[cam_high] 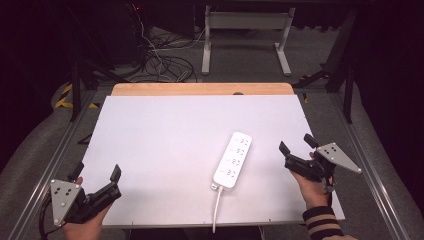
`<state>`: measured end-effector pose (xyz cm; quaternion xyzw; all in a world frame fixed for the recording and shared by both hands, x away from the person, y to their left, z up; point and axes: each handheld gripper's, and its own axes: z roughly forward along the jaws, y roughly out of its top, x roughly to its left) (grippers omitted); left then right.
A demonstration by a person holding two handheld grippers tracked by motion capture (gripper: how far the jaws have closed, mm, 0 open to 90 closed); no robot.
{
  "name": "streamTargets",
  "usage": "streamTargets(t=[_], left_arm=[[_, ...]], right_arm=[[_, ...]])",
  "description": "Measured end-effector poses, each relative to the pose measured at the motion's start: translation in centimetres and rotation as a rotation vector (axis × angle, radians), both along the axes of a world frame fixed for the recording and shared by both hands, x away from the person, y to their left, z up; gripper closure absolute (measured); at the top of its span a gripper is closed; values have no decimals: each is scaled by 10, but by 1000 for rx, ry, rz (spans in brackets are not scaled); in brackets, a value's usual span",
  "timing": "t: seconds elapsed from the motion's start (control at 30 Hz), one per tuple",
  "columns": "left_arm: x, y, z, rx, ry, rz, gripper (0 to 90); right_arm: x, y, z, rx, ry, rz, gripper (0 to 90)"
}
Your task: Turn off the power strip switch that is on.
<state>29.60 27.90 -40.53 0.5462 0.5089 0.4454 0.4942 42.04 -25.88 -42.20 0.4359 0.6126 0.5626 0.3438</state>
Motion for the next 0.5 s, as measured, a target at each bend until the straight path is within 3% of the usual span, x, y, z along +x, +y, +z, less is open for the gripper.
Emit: streamTargets(t=[0.5], left_arm=[[1,0,0,2,2,-3,50]], right_arm=[[0,2,0,-6,-3,2,106]])
